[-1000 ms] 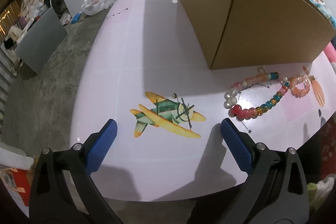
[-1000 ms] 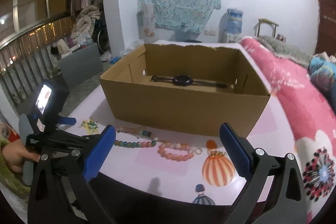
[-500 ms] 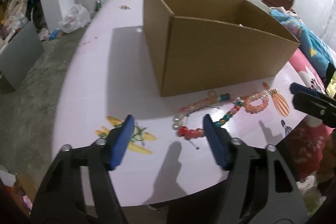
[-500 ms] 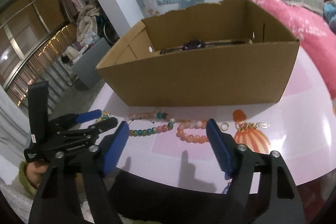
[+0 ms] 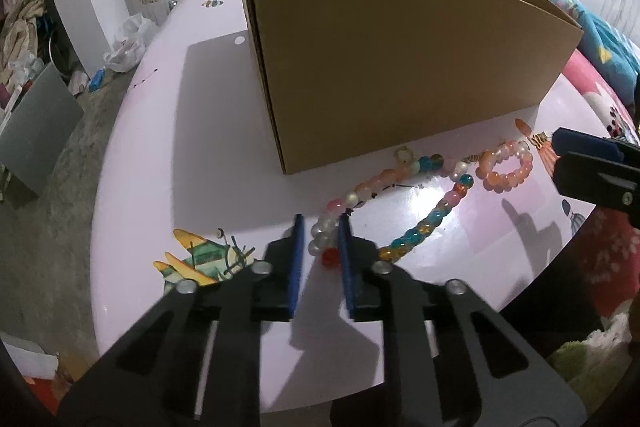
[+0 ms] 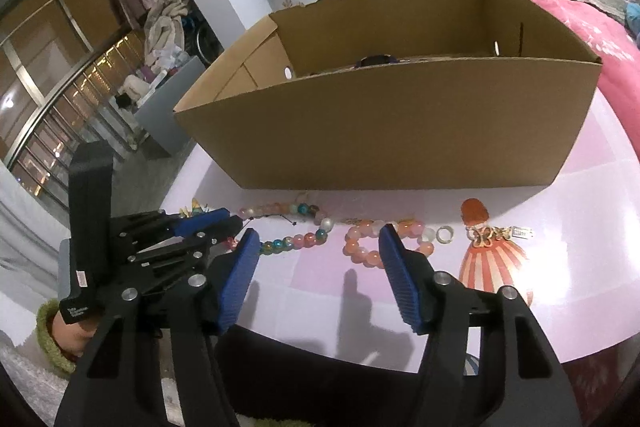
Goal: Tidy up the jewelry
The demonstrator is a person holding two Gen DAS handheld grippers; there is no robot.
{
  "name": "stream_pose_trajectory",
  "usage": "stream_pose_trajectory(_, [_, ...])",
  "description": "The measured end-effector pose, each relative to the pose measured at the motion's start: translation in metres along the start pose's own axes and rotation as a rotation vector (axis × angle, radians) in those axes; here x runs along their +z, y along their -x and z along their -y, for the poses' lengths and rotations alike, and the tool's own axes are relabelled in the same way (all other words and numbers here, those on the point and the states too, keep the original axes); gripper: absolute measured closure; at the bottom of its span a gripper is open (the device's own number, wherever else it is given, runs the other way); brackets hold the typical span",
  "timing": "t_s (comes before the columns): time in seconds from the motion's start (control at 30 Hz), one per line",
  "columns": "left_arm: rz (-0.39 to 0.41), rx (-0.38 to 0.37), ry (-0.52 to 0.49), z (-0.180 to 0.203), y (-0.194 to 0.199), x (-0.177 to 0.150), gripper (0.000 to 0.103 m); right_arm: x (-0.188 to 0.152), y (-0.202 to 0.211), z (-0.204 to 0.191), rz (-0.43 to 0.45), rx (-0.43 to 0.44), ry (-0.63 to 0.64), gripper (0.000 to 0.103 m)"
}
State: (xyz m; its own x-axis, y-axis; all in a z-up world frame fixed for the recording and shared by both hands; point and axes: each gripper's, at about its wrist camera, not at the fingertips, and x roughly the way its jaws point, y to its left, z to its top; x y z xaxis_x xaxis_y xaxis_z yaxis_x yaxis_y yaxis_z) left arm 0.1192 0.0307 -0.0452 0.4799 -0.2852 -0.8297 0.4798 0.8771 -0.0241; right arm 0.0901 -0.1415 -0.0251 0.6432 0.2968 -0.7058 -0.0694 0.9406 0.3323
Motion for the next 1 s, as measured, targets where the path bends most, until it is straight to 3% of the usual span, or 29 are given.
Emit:
stream_pose_trajectory(0.3, [0.004, -0.010, -0.010, -0.009, 0.005, -0.008, 0.094, 0.008, -0.026, -0.012, -0.054, 0.040, 0.010, 0.058])
stream_pose_trajectory(0.5, [0.006, -0.024, 0.003, -0.011, 0.004, -0.006, 0.094, 0.016, -0.055, -0.014, -0.111, -0.001, 0.013, 0.073])
stream_pose_trajectory(1.0, [0.010, -0.037, -0.010, -0.013, 0.003, -0.006, 0.094, 0.018, -0.086, -0.029, -0.166, -0.091, 0.094, 0.086])
